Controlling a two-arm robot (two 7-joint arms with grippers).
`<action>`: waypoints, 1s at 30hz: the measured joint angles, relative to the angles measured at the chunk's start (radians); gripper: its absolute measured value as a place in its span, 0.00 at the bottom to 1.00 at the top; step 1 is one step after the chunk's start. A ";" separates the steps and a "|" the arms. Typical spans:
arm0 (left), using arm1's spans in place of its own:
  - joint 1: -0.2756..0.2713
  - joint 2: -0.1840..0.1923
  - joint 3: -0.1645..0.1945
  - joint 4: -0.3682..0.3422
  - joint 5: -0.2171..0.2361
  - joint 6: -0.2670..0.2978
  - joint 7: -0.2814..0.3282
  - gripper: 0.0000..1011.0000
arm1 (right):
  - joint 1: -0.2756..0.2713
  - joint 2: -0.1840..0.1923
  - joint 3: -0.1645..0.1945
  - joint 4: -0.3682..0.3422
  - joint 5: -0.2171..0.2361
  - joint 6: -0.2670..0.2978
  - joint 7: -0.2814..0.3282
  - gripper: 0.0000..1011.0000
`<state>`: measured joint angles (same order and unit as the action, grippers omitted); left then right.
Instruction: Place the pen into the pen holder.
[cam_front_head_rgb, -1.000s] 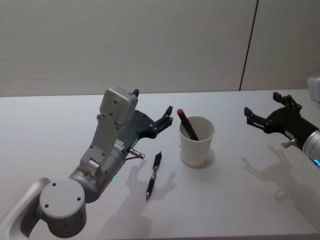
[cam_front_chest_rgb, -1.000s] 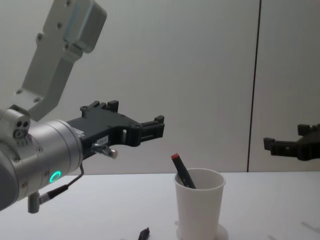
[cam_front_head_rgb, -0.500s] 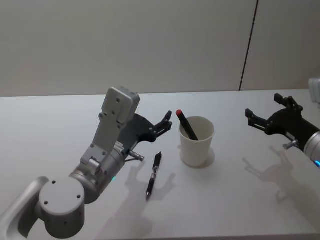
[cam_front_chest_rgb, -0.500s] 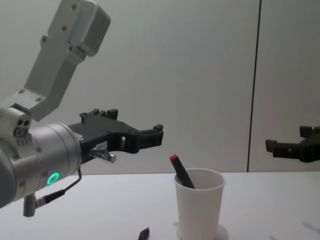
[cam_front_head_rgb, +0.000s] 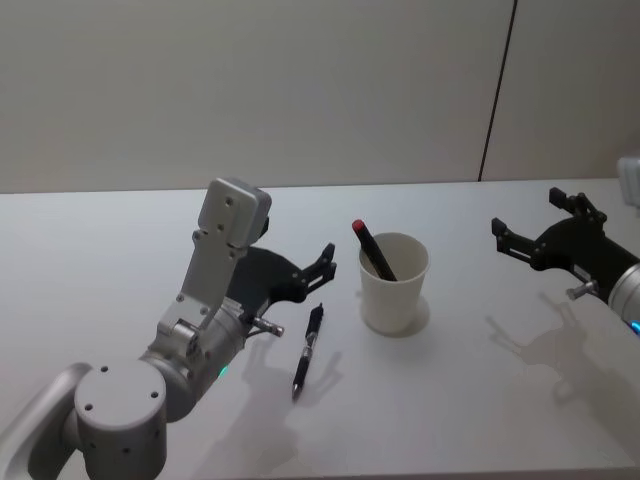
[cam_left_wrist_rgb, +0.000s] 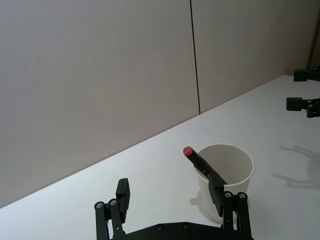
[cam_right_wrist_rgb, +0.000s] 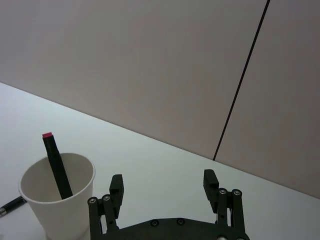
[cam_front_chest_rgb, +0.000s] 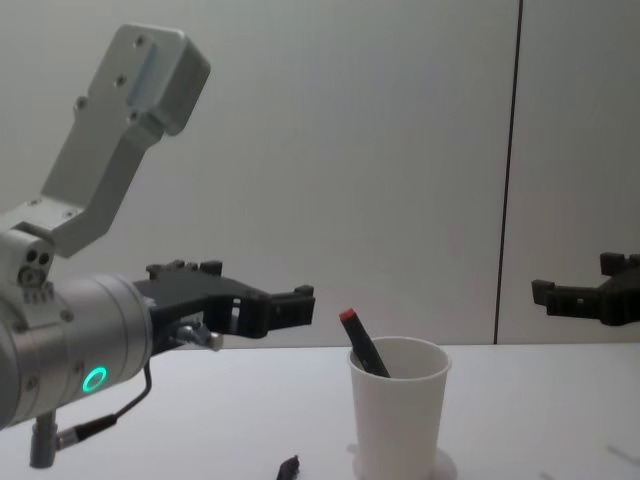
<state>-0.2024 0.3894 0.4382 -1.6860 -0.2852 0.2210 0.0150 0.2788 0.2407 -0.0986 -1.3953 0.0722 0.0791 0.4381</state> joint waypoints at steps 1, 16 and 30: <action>0.002 -0.001 0.000 -0.001 -0.004 0.005 0.003 0.99 | 0.000 0.000 0.000 0.000 0.000 0.000 0.000 0.99; 0.020 -0.017 -0.002 0.009 -0.073 0.095 0.039 0.99 | -0.001 0.000 0.000 -0.001 0.000 0.001 0.000 0.99; -0.004 -0.027 -0.001 0.049 -0.053 0.187 -0.052 0.99 | -0.001 0.000 0.000 -0.001 0.000 0.001 0.000 0.99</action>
<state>-0.2068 0.3620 0.4371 -1.6371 -0.3378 0.4084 -0.0367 0.2779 0.2410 -0.0987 -1.3958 0.0724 0.0800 0.4381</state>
